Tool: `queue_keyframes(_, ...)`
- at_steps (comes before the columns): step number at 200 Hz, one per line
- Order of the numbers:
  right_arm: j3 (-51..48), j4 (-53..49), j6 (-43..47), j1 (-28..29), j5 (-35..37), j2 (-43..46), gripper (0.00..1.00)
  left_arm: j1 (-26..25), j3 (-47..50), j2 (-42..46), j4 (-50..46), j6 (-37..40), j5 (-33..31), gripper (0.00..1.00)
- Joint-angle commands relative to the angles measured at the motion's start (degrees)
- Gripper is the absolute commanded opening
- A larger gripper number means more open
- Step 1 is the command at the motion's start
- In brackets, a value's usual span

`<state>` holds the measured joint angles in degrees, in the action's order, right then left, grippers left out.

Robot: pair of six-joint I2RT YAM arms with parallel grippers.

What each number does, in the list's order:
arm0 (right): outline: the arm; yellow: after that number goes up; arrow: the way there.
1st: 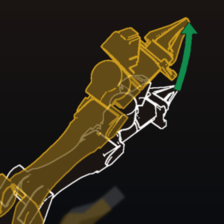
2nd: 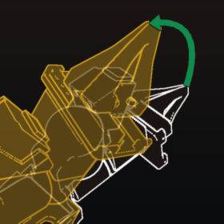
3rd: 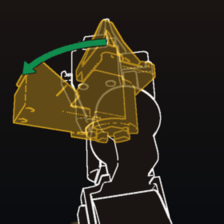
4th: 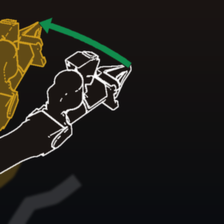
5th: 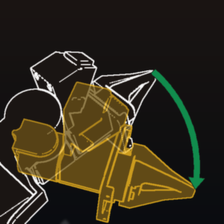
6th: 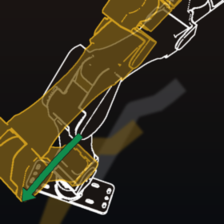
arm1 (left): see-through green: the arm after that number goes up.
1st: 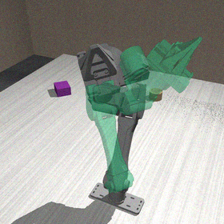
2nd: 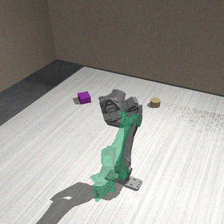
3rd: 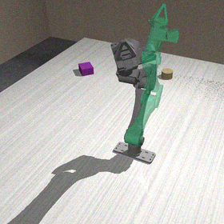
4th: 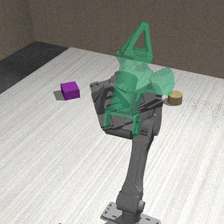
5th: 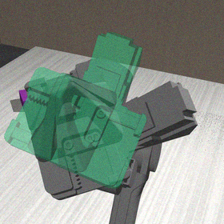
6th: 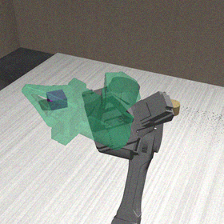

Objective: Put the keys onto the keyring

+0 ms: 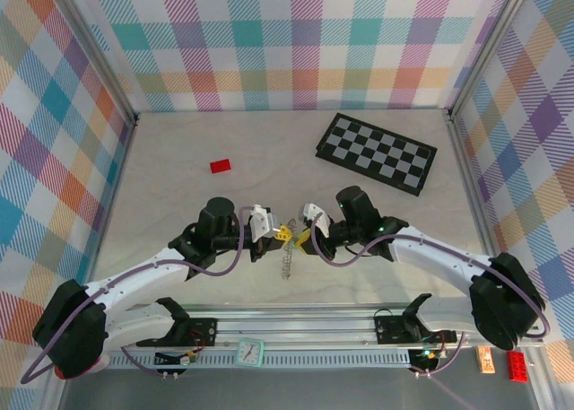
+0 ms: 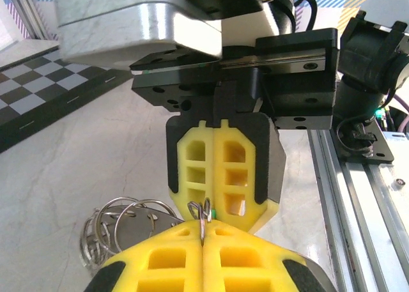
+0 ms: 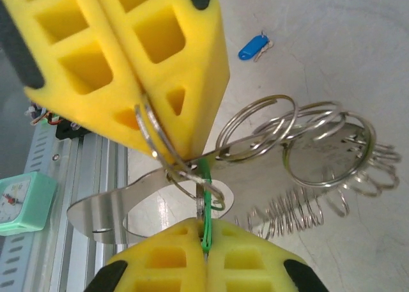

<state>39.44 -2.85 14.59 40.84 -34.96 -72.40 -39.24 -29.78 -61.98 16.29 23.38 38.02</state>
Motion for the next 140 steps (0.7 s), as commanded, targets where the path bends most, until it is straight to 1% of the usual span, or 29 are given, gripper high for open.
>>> queue_keyframes(1,2.16,-2.28,0.92,0.29,-2.55,-1.61,0.00,-0.48,-0.12,1.37,6.03,0.19,2.96,0.00)
queue_keyframes(35,1.80,-3.25,1.66,0.17,-0.32,1.47,0.00,-0.48,0.42,1.71,6.29,0.70,2.43,0.00)
queue_keyframes(47,1.66,-4.47,2.12,0.21,1.37,2.57,0.15,-0.48,0.52,1.58,6.21,0.79,2.41,0.00)
queue_keyframes(61,1.31,-5.76,2.87,0.03,3.07,4.29,0.25,-0.48,0.68,1.50,6.21,0.79,2.49,0.00)
queue_keyframes(83,0.66,-7.46,4.23,0.03,4.45,8.39,0.33,-0.44,0.60,1.59,5.94,0.79,2.58,0.00)
queue_keyframes(97,0.26,-7.69,5.02,-0.02,4.79,11.20,0.35,-0.48,0.60,1.53,5.85,0.89,2.75,0.00)
queue_keyframes(113,0.33,-7.64,5.83,0.03,4.69,13.51,0.36,-0.48,0.43,1.42,5.85,0.81,3.10,0.00)
queue_keyframes(140,1.46,-6.38,6.04,0.00,1.49,13.51,0.36,-0.48,0.25,1.02,5.93,0.72,3.88,0.00)
